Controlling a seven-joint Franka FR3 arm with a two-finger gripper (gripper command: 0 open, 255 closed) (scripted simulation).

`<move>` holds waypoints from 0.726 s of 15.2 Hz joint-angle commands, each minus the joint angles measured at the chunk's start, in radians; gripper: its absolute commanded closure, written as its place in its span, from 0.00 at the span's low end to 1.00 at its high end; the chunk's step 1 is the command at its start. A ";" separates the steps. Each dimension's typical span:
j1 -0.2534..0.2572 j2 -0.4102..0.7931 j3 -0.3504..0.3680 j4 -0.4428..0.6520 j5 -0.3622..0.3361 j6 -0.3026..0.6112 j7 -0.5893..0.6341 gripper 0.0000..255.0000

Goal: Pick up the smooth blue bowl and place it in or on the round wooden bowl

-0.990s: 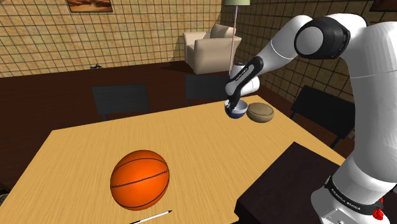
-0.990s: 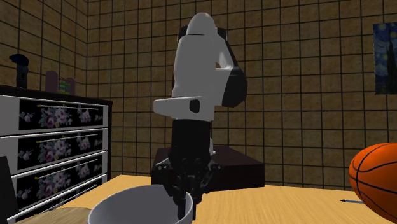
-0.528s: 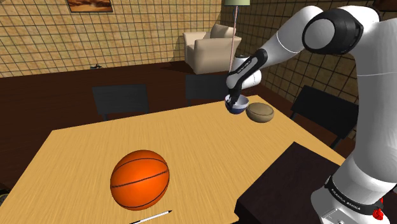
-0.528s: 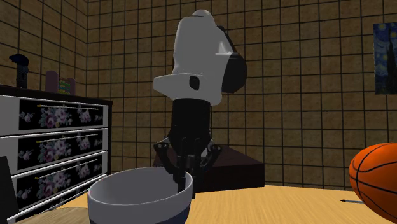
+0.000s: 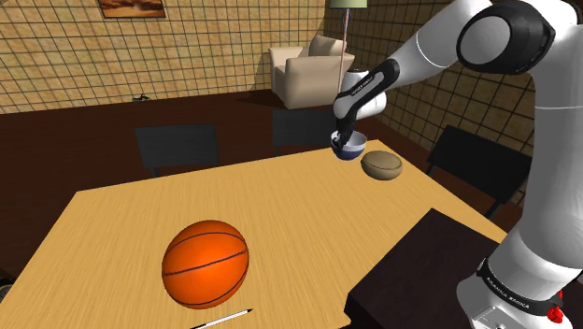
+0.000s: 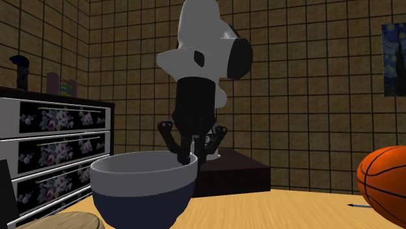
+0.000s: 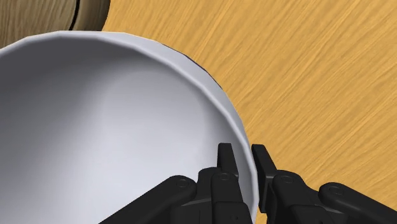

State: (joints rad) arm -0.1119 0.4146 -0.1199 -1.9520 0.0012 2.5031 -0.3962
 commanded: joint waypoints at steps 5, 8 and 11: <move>-0.051 -0.047 -0.013 -0.019 0.013 -0.025 -0.075 1.00; -0.103 -0.063 -0.023 -0.030 0.031 -0.028 -0.151 1.00; -0.155 -0.071 -0.035 -0.030 0.049 -0.036 -0.227 1.00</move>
State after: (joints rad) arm -0.2479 0.3459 -0.1509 -1.9881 0.0436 2.4743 -0.5940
